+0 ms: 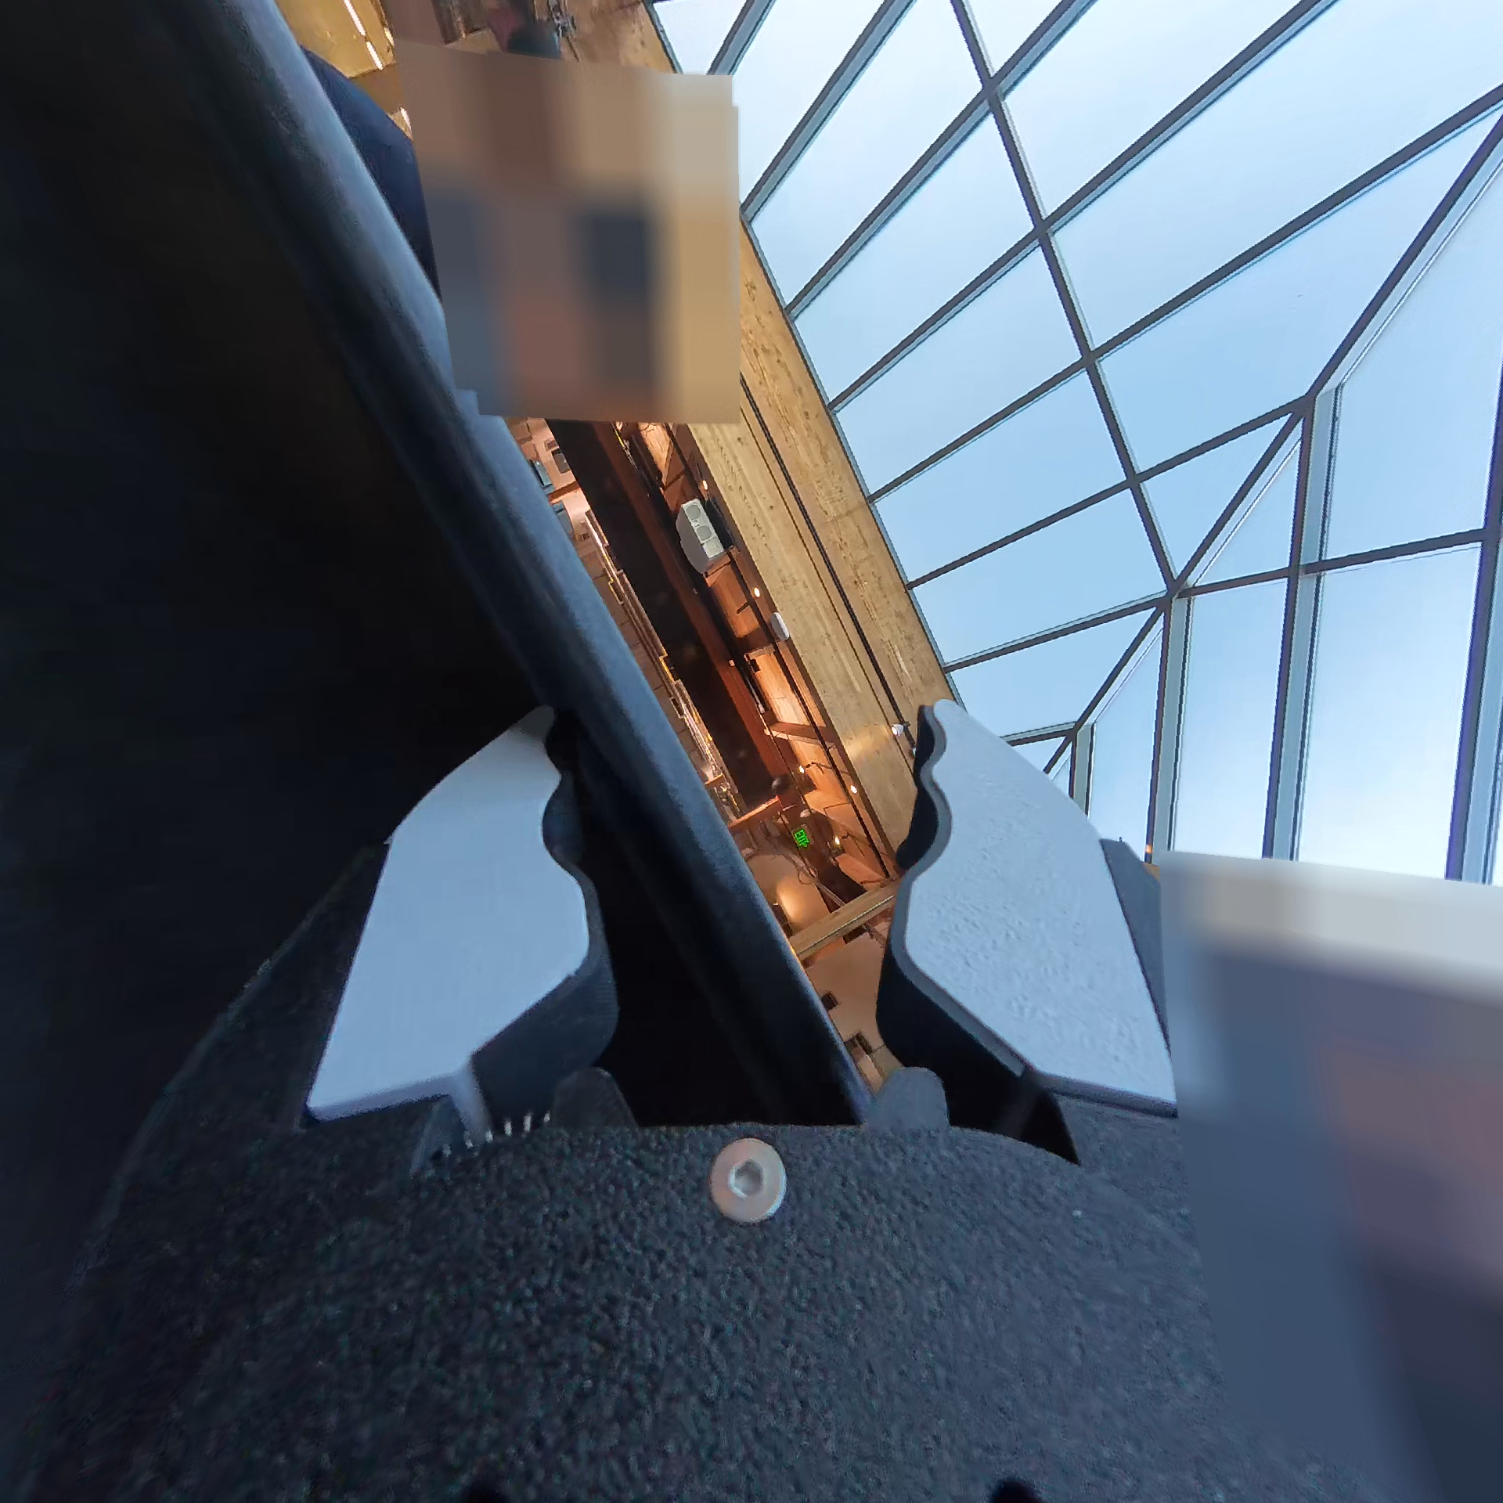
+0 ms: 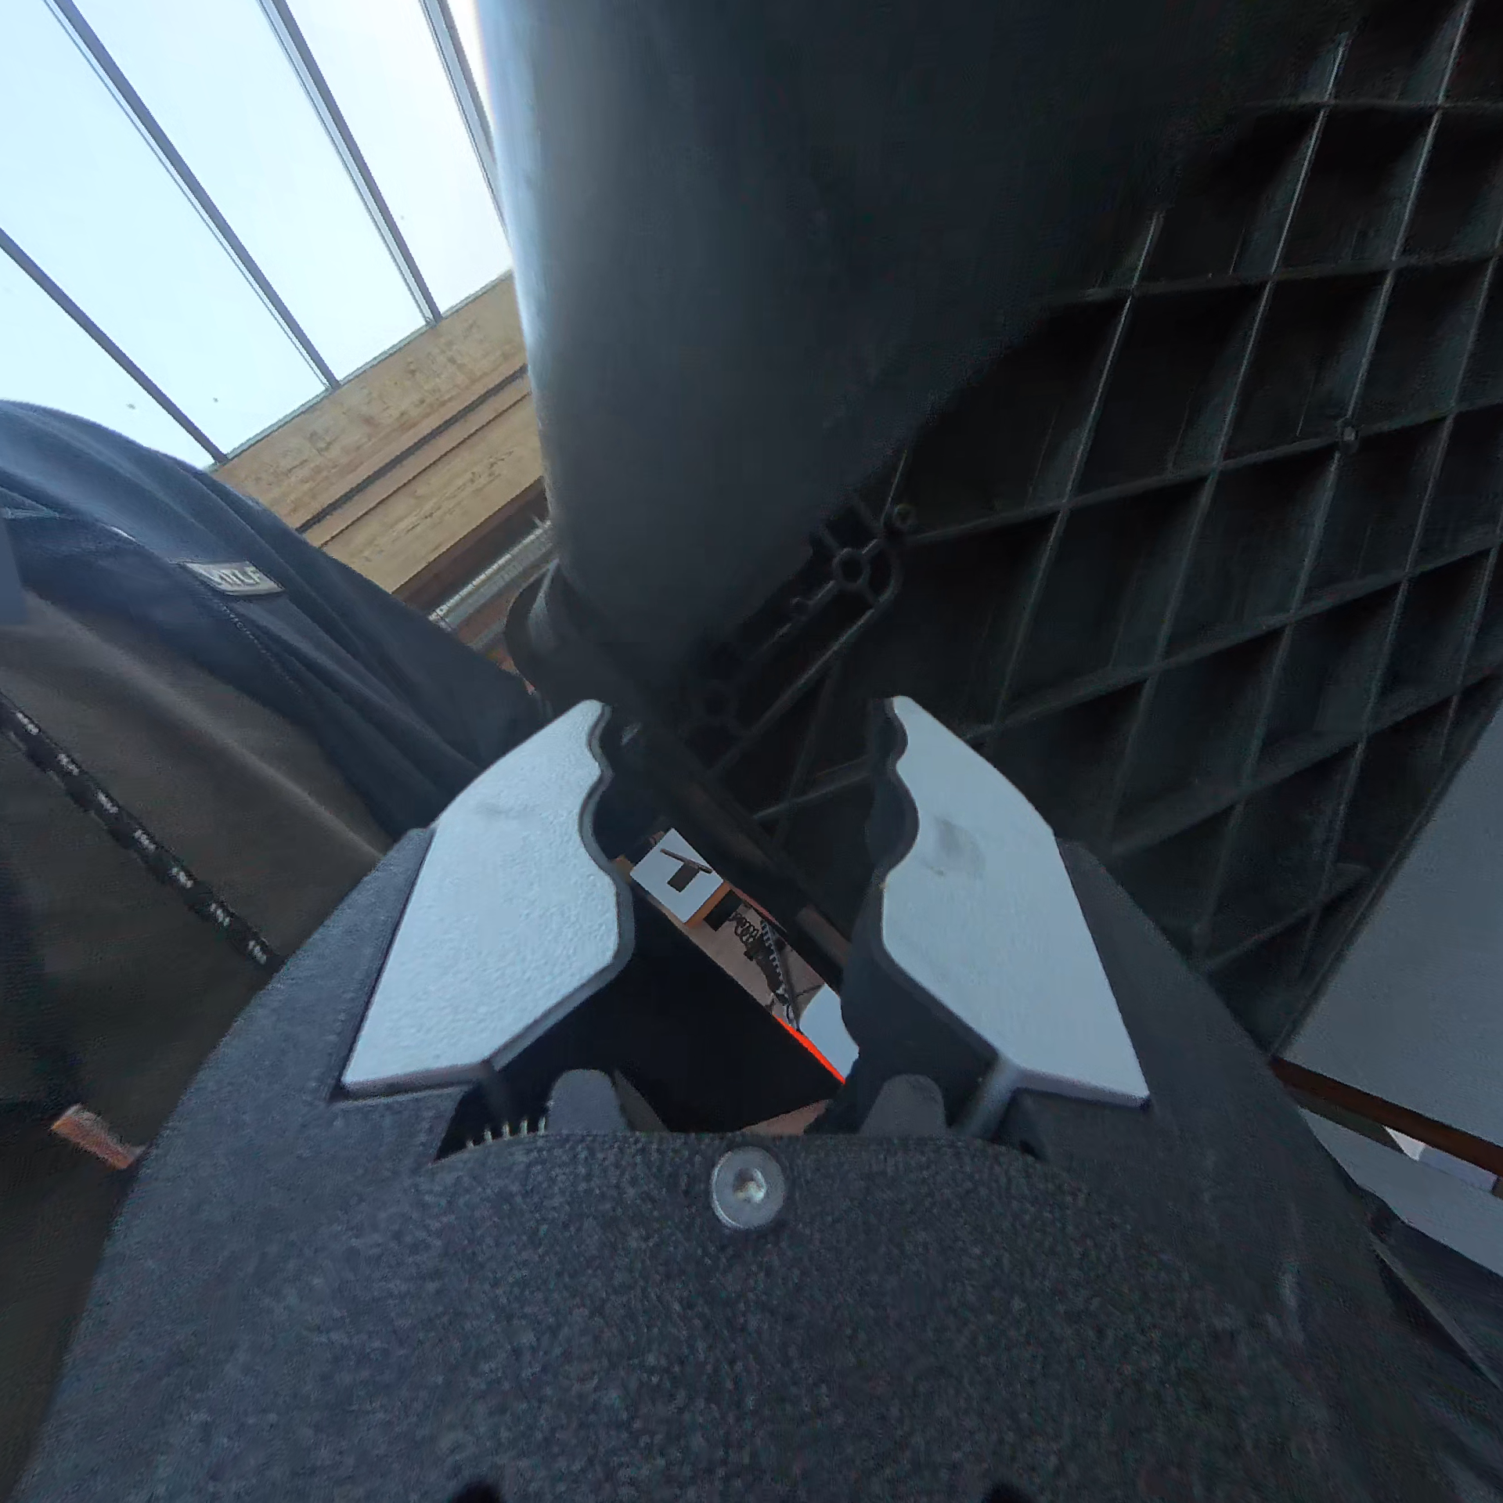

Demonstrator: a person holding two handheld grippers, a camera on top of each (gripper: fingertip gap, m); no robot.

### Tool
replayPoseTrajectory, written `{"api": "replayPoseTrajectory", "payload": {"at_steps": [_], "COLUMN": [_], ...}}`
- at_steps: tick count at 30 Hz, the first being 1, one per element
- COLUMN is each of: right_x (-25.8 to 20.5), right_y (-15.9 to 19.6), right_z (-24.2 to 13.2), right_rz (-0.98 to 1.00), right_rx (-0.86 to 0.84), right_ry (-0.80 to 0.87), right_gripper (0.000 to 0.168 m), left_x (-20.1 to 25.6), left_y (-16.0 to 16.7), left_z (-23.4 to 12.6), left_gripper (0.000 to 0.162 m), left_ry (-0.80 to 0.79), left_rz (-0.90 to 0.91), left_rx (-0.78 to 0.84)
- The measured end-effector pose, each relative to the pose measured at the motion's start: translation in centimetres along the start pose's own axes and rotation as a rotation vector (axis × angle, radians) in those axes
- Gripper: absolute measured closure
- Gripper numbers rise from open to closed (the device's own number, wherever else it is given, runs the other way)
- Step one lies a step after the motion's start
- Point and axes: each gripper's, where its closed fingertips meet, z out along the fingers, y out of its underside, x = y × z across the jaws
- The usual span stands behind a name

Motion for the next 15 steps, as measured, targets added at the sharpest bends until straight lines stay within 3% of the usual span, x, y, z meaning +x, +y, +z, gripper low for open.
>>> {"api": "replayPoseTrajectory", "payload": {"at_steps": [5, 15], "right_x": [-1.1, -2.2], "right_y": [-2.5, -5.1], "right_z": [0.9, 1.9], "right_rz": [0.009, 0.036], "right_rx": [0.094, 0.263], "right_ry": [-0.046, -0.132], "right_gripper": [0.1, 0.104], "left_x": [1.3, 4.7], "left_y": [0.8, 7.6], "left_z": [-2.6, -8.5], "left_gripper": [0.084, 0.089], "left_ry": [-0.016, 0.065], "left_rz": [0.015, 0.012], "left_rx": [0.002, -0.092]}}
